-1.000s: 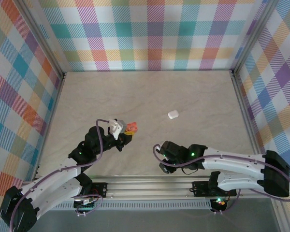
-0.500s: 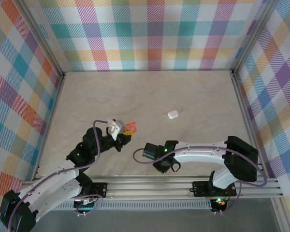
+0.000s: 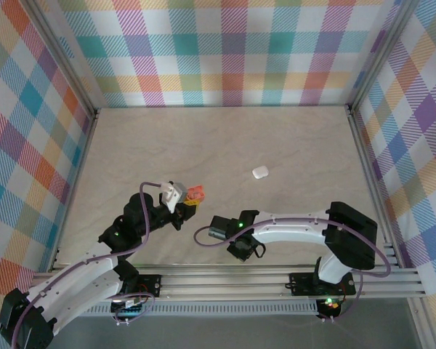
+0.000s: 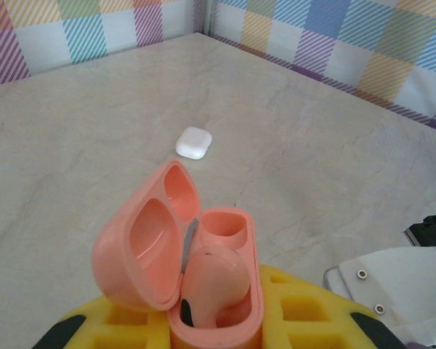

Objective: Insert the wireless bluetooth earbuds into the charging case

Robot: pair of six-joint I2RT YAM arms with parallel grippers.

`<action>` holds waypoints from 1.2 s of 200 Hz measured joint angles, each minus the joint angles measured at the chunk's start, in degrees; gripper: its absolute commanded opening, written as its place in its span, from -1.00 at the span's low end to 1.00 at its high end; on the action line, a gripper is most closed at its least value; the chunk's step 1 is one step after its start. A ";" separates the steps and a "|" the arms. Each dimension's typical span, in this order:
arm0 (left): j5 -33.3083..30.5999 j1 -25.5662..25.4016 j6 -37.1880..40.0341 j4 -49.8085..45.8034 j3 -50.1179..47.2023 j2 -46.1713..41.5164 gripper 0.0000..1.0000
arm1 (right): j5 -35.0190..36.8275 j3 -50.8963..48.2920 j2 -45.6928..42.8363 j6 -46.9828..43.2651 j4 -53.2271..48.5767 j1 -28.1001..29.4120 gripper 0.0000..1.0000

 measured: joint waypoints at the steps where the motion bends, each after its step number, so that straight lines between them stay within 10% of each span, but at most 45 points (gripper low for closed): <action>1: 0.02 0.00 0.00 0.00 0.00 -0.02 -1.00 | 0.00 0.07 0.07 0.02 -0.09 0.00 -0.21; 123: -0.17 0.00 0.02 -0.17 -0.07 -1.81 -1.00 | 1.11 3.13 6.14 0.04 -3.28 0.00 -0.32; 240: -0.17 0.00 0.02 -0.42 -0.13 -2.60 -1.00 | 3.91 4.52 6.45 -1.20 -4.07 0.04 -0.85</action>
